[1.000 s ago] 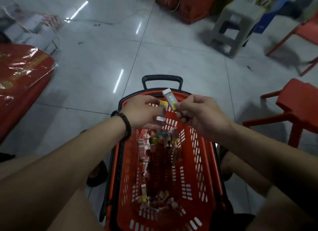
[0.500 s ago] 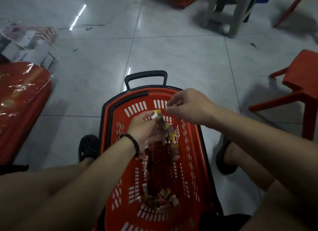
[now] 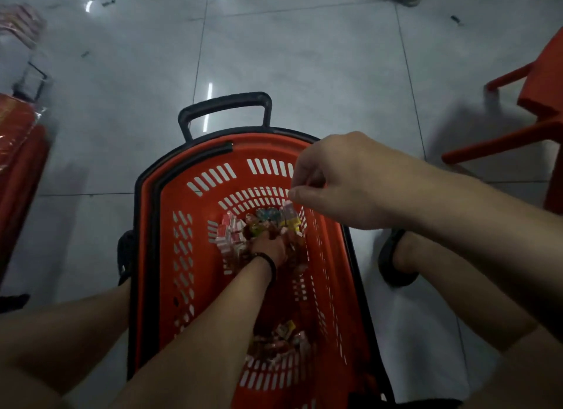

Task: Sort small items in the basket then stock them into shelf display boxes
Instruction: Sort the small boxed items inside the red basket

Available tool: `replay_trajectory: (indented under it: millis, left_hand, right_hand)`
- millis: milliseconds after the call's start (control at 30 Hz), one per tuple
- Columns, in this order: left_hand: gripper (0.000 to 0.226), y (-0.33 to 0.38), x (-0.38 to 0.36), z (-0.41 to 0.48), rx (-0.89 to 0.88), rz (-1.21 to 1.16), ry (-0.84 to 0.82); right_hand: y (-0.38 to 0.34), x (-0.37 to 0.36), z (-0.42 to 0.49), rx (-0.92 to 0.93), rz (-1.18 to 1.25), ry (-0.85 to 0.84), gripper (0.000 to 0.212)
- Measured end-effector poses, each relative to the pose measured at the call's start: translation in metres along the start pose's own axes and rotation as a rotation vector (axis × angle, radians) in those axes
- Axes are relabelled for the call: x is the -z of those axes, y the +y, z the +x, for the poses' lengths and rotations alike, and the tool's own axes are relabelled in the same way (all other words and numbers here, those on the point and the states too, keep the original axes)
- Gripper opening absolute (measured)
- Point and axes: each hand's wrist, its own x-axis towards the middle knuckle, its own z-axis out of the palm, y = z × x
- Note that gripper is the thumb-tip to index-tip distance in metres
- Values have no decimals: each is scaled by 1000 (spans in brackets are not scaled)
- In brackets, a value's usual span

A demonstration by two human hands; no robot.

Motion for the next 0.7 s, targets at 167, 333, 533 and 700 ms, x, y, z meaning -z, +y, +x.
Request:
replay_trajectory:
  millis: [167,333,533,700]
  left_hand:
    - [25,39,16,-43,-149,258,-84]
    - [36,47,10,-60,-180,482,-114]
    - [24,28,-6,-57,-162,242,-207]
    - [22,13,1,-47,-150,91,-205]
  right_hand:
    - [-3,-7,3,31,-83,-38,27]
    - [-6,-15,3,68,-140,-81,30]
    - [-3,-19,6,51,-189,-98,32]
    - [0,-27,10,31,-274,-169,36]
